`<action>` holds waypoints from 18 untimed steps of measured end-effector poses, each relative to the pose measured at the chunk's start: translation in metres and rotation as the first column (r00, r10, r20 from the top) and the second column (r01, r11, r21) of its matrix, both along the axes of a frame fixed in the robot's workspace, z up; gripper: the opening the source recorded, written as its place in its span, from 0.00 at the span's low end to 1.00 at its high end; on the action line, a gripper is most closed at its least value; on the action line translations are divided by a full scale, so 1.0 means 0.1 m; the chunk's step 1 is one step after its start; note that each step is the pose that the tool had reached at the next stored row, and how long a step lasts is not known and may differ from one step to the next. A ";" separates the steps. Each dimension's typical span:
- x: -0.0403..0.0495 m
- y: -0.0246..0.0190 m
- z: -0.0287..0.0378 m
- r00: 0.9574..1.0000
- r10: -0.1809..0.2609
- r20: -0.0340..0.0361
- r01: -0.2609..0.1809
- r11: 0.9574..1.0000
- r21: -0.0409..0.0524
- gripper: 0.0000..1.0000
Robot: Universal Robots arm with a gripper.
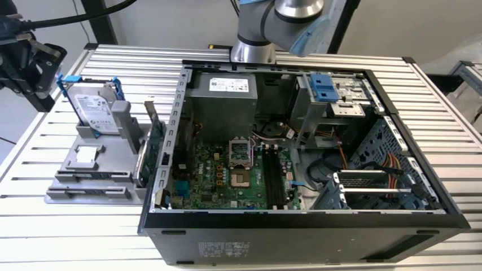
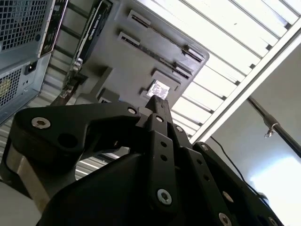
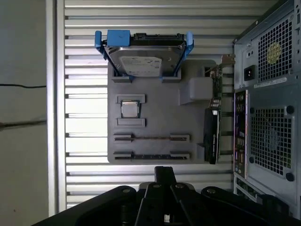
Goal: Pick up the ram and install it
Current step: 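Reach for the ram, then pick up the ram and move it above insertion slot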
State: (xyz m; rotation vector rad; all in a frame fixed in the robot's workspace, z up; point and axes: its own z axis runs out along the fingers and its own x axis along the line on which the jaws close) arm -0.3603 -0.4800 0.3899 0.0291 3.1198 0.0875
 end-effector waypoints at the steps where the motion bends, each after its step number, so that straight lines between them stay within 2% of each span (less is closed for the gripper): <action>1: 0.000 0.000 0.000 1.000 0.003 0.000 -0.003 1.000 0.000 0.00; 18: -0.001 0.000 0.016 0.998 0.061 0.000 -0.061 0.998 0.000 0.00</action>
